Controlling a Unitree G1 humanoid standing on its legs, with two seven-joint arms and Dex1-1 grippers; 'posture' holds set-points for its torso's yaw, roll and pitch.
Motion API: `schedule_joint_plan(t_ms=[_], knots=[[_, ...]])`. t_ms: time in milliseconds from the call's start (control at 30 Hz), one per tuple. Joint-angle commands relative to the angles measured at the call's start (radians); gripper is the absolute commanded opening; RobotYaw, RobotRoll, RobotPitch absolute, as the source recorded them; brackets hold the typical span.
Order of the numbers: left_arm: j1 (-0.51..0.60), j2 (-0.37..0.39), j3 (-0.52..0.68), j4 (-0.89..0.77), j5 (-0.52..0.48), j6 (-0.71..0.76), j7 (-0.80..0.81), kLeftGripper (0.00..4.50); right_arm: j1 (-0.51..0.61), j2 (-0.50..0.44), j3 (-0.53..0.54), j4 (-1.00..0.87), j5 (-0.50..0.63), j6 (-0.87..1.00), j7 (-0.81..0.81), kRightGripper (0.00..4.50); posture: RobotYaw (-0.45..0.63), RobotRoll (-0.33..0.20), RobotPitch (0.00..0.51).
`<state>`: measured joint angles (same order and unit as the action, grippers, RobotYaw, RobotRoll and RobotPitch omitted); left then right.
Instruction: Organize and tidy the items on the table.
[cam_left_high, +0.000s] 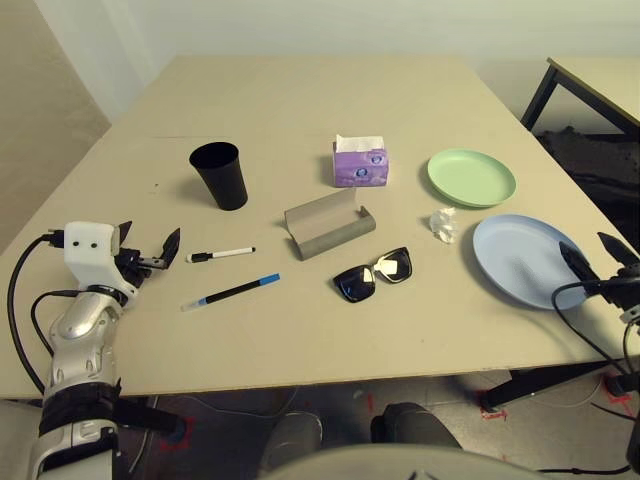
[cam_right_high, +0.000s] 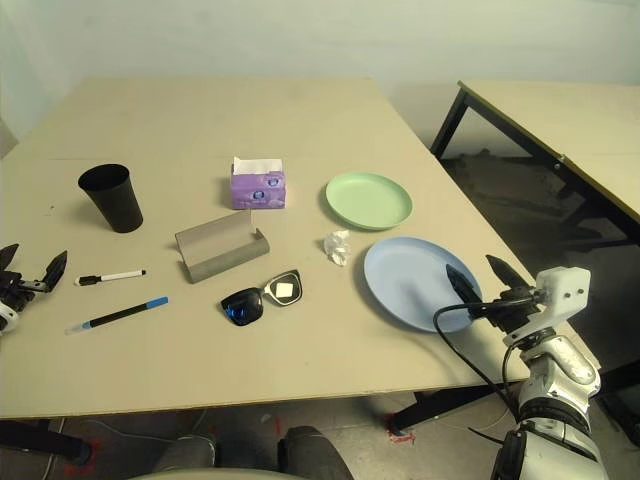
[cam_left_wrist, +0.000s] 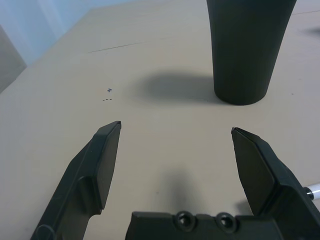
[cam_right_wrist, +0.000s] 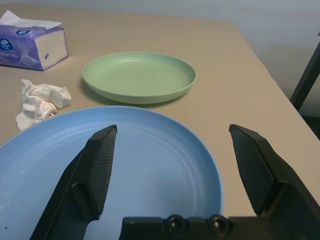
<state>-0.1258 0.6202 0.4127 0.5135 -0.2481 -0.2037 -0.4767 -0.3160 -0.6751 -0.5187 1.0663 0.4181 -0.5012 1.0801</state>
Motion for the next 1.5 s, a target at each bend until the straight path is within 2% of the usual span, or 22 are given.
schedule_joint_plan(t_ms=[33,200,433,767,933,1100,1333,1433,1500], knots=[[0.031,-0.003,0.016,-0.009,-0.009,-0.009,0.000,4.46,-0.004,-0.003,0.010,-0.016,-0.001,0.012,-0.005,4.50,0.02,0.000,0.028],[0.055,0.004,0.029,-0.027,-0.018,-0.003,-0.004,4.46,-0.002,0.012,0.016,-0.037,-0.002,0.017,-0.010,4.50,0.03,0.000,0.038],[0.071,0.038,0.068,-0.004,-0.029,-0.021,-0.012,4.46,0.013,0.043,0.028,-0.047,-0.003,0.020,-0.023,4.50,0.07,0.000,0.018],[0.065,0.020,0.082,-0.033,-0.082,-0.005,-0.048,4.46,-0.016,0.062,0.032,-0.030,-0.002,0.016,-0.067,4.50,0.05,0.000,0.006],[0.026,0.016,0.005,-0.128,-0.183,0.065,-0.258,4.46,0.004,0.052,0.016,-0.053,0.013,0.019,-0.081,4.50,0.03,0.000,0.007],[-0.005,0.064,-0.095,-0.220,-0.265,0.188,-0.530,4.46,0.046,0.050,-0.004,-0.093,0.027,0.012,-0.104,4.50,0.01,0.000,0.007],[-0.029,0.135,-0.256,-0.319,-0.286,0.283,-0.850,4.46,0.085,0.060,-0.022,-0.165,0.026,0.016,-0.191,4.50,-0.02,0.000,0.006],[-0.049,0.136,-0.298,-0.336,-0.280,0.301,-0.909,4.46,0.101,0.069,-0.025,-0.225,0.048,0.103,-0.225,4.50,-0.03,0.000,0.006],[-0.067,0.125,-0.314,-0.335,-0.274,0.304,-0.917,4.46,0.117,0.068,-0.009,-0.287,0.001,0.148,-0.344,4.50,-0.04,0.000,0.009]])
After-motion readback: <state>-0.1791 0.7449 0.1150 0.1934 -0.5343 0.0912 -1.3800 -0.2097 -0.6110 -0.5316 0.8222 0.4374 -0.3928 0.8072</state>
